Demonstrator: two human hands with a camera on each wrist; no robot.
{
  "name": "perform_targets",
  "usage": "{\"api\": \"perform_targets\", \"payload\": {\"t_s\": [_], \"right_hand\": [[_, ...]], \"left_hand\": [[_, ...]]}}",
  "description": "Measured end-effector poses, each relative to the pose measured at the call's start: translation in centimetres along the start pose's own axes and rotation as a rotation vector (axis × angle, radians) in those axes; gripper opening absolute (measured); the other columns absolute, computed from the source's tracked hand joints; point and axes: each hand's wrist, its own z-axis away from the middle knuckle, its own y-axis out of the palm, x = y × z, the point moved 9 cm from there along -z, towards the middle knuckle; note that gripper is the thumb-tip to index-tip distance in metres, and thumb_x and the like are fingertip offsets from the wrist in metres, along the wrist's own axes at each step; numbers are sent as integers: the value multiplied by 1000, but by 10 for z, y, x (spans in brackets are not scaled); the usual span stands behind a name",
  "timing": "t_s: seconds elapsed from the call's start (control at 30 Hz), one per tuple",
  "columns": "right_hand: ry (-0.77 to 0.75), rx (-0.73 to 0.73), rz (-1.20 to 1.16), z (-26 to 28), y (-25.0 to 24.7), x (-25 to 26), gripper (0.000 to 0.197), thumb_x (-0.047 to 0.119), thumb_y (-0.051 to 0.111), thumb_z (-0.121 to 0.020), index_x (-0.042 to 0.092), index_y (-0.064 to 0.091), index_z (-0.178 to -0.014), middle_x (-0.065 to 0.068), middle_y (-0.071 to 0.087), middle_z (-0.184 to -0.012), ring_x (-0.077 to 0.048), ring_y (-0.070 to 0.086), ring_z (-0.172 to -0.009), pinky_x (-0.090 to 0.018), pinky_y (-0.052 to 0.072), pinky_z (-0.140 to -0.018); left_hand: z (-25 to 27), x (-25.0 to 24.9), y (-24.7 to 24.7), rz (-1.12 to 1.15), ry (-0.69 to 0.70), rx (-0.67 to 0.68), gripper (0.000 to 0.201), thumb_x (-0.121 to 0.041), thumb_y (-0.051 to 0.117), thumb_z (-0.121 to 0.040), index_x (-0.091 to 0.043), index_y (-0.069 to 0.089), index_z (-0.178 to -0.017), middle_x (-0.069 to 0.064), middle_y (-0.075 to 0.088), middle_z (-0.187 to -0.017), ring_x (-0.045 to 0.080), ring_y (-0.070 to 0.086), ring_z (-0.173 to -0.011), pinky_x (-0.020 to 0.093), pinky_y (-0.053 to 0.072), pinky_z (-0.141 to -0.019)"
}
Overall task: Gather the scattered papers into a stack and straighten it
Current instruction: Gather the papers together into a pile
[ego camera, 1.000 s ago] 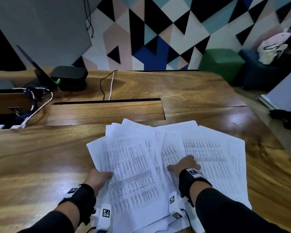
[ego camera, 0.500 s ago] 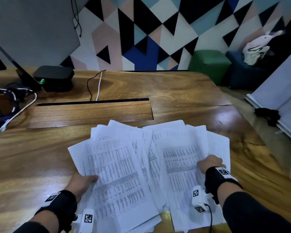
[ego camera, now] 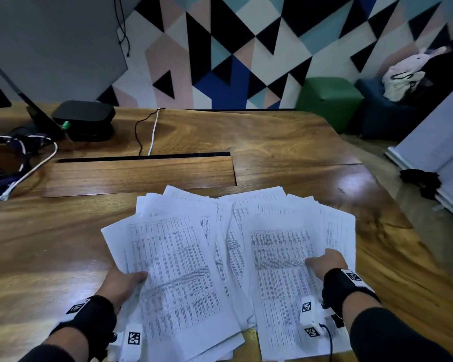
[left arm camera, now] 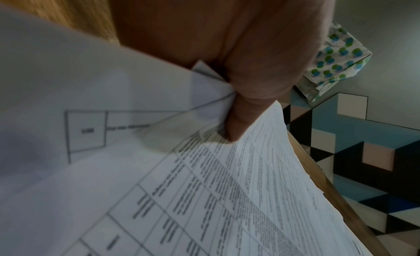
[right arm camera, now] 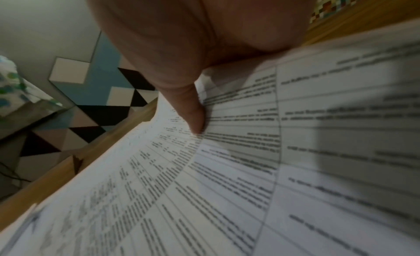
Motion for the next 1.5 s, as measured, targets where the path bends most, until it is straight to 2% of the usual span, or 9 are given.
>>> {"api": "perform_targets", "payload": {"t_s": [0.2, 0.4, 0.5, 0.63, 0.73, 0.9, 1.07, 1.3, 1.5], "right_hand": [[50, -168, -8, -16, -43, -12, 20, 18, 62, -78, 2, 62, -89, -17, 65, -90, -35, 63, -77, -34, 53, -67], [173, -95, 138, -29, -37, -33, 13, 15, 66, -79, 4, 59, -80, -10, 59, -72, -29, 61, -69, -28, 51, -57], [150, -33, 86, -27, -26, -26, 9, 11, 61, -83, 4, 56, -86, -12, 62, -92, -32, 64, -89, -29, 49, -68], [162, -131, -75, -25, -29, -27, 17, 2, 58, -83, -6, 55, -98, -13, 57, -78, -33, 57, -76, -34, 49, -68], [119, -240, -294, -13, -40, -18, 42, -1, 60, -80, 2, 38, -115, -16, 55, -93, -33, 56, -79, -44, 52, -75], [-201, -290, -192, 32, -85, 50, 13, 7, 59, -80, 4, 65, -90, -20, 70, -94, -33, 63, -79, -34, 51, -72], [-653, -404, -38, 119, -115, 144, 14, 22, 53, -86, 10, 59, -84, -8, 63, -77, -30, 56, -71, -31, 41, -61], [-835, -104, -805, 168, -109, 200, 12, 14, 64, -88, 18, 69, -98, -1, 75, -98, -17, 71, -89, -33, 56, -79], [-502, 334, -551, 129, 54, 177, 9, 8, 65, -84, 13, 70, -89, -12, 75, -98, -28, 71, -89, -36, 57, -74]], "left_hand": [[4, -5, 0, -3, 36, -23, 38, 10, 63, -84, 1, 61, -121, 19, 69, -106, 31, 66, -89, 30, 51, -66], [-4, 4, -2, -25, -17, -44, 39, 4, 67, -83, 3, 63, -121, 22, 71, -110, 35, 68, -94, 39, 53, -79], [-4, 5, -3, -32, -21, -49, 39, 4, 67, -83, 4, 63, -121, 22, 71, -109, 35, 68, -94, 40, 53, -81], [-1, 3, -2, -32, -25, -40, 36, 5, 66, -84, 4, 63, -120, 22, 70, -109, 35, 68, -94, 39, 53, -80], [-1, 3, -2, -36, -27, -40, 37, 4, 66, -84, 4, 63, -121, 22, 70, -111, 35, 68, -94, 39, 52, -81], [-1, 0, 0, -27, -27, -15, 37, 4, 66, -85, 3, 63, -121, 21, 70, -112, 33, 67, -94, 37, 51, -80], [-1, 2, -2, -24, -50, 1, 35, 5, 66, -84, 3, 64, -119, 21, 71, -109, 35, 68, -95, 38, 55, -77], [3, -1, -3, -5, -55, 6, 35, 8, 65, -83, 2, 64, -118, 21, 71, -110, 37, 67, -101, 50, 52, -95], [4, 2, -3, -10, -126, 67, 28, 3, 63, -84, 2, 67, -112, 21, 76, -100, 37, 72, -88, 44, 59, -78]]}}
